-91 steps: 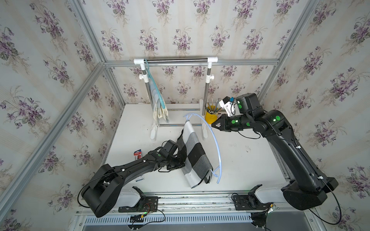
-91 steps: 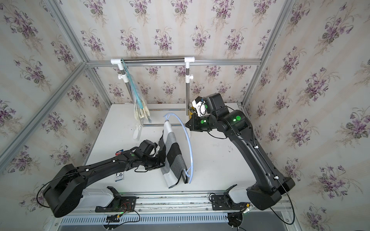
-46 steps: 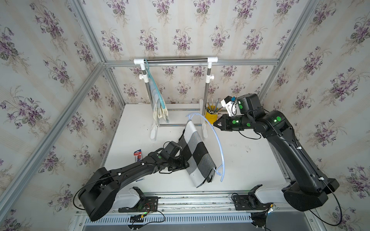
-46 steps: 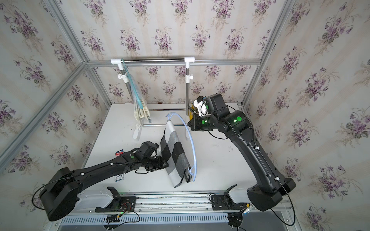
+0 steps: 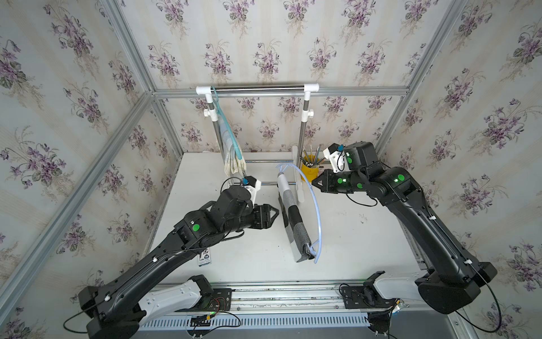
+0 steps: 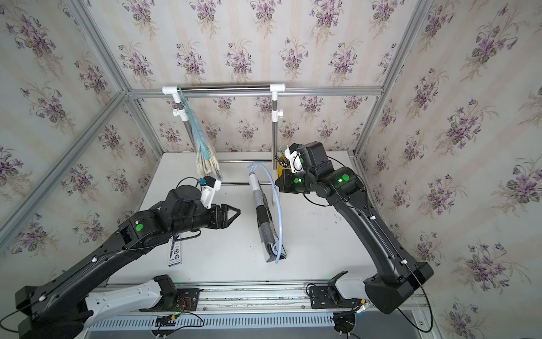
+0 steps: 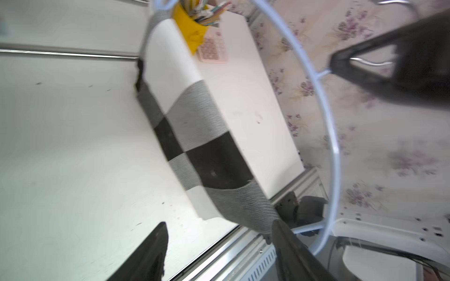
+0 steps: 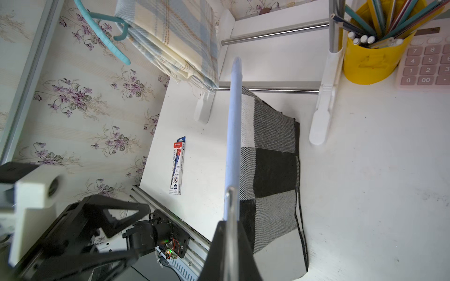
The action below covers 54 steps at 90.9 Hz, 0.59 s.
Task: Hang the scarf on the hanger
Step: Hang the scarf on the hanger, then place the hanger at the clothesline.
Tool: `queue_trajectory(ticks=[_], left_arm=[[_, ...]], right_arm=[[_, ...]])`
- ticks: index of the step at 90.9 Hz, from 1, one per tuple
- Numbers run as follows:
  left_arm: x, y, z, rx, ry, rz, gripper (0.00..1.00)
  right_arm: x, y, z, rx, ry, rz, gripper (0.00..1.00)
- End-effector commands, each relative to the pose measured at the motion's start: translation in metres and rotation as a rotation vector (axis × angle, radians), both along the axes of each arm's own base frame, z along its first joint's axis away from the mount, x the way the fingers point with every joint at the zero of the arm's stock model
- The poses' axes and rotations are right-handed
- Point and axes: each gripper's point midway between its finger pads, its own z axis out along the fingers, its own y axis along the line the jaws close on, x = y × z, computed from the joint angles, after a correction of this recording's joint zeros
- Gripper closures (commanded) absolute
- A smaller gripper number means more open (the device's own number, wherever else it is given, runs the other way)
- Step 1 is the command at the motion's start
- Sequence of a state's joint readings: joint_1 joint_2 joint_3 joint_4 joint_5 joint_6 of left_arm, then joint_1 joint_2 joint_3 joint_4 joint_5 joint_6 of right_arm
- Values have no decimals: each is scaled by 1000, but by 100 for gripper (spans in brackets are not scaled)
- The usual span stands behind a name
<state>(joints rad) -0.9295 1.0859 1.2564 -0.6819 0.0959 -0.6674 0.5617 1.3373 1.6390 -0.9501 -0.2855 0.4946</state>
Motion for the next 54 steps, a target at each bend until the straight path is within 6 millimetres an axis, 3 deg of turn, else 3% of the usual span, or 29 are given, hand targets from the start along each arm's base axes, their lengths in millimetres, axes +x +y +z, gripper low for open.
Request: queue_trajectory(ticks=[1,10,17,20,36,46,54], left_arm=[[-9,-52,30,-69,-96,-134,31],[-20,-97,30,-80,-79,-231,32],[-22,-116,16,-26,-61,-250,34],[-19,-125,1,22,-46,-248,35],[-22,-140,-33,108,5,-253,61],[-22,-139,-39,116,19,-244,73],[-22,-136,-38,121,22,-235,75]], right_arm=[[12,13,28,104,-95,6,100],[12,14,27,112,-94,9,100],[11,15,26,114,-89,14,100],[11,15,26,114,-90,15,100],[9,14,28,113,-96,16,100],[9,14,26,111,-94,17,100],[9,13,26,108,-95,16,100]])
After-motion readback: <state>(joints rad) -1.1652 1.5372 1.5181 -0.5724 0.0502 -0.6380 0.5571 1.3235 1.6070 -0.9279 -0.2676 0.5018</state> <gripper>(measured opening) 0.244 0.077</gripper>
